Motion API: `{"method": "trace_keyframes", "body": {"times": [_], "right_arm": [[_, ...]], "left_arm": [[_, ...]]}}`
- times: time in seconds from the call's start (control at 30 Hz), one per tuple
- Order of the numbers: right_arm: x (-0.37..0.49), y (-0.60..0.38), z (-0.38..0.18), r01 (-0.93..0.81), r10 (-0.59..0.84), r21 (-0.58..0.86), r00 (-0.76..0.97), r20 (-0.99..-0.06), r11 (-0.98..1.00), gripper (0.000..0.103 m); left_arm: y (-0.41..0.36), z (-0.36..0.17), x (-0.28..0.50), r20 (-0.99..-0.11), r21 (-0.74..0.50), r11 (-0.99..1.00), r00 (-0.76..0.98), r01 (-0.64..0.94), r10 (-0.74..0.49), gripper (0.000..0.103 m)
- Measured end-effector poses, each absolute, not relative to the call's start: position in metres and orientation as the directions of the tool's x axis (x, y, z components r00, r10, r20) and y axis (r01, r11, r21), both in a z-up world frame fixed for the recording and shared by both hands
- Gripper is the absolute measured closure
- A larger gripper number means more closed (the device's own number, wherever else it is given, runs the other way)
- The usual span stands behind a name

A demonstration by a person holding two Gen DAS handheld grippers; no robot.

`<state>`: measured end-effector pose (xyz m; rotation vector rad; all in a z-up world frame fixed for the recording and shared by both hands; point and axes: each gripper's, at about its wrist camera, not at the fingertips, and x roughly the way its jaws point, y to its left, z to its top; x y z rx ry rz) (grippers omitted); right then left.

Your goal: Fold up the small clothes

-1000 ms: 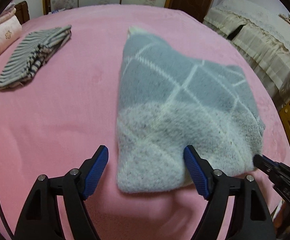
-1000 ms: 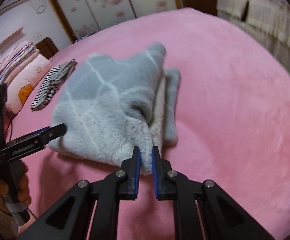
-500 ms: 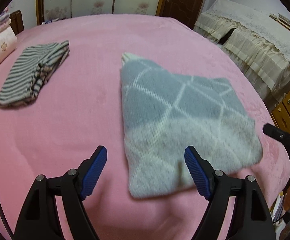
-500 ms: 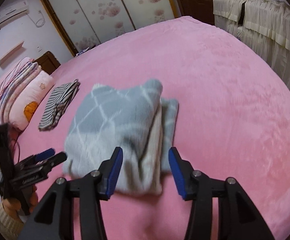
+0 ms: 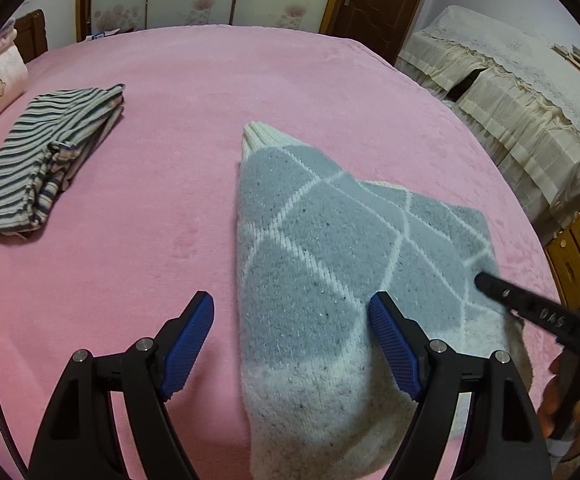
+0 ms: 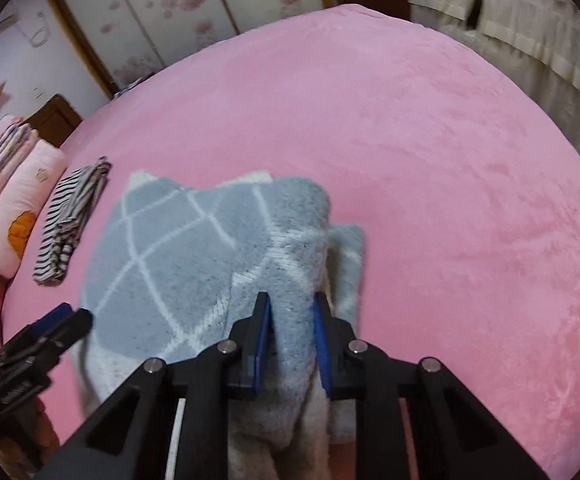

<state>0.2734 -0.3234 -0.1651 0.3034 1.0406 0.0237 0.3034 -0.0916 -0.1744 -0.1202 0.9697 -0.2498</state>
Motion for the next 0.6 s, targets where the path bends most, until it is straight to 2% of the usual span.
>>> {"method": "trace_keyframes", "body": {"times": [0.17,0.3,0.47,0.6], "right_arm": [[0.258,-0.333,-0.185,0.155,0.172,0.295,0.530,-0.830,0.943,0.083],[0.253,-0.346,-0.198,0.193,0.198,0.353,0.548,-0.812,0.915,0.064],[0.250,-0.339,-0.191,0.158,0.182,0.321,0.561,-0.807,0.934,0.062],[0.247,-0.339,-0.183,0.163,0.153,0.292,0.568,-0.809,0.942,0.051]], "left_arm": [[-0.089,-0.186,0.300,-0.790,-0.248,0.956,0.538,0.157,-0.294,0.019],[-0.079,-0.195,0.301,-0.783,-0.301,0.944,0.529,0.137,-0.326,0.014],[-0.073,-0.196,0.298,-0.781,-0.337,0.934,0.518,0.120,-0.349,0.014],[-0.075,-0.190,0.296,-0.786,-0.307,0.943,0.523,0.132,-0.329,0.014]]}}
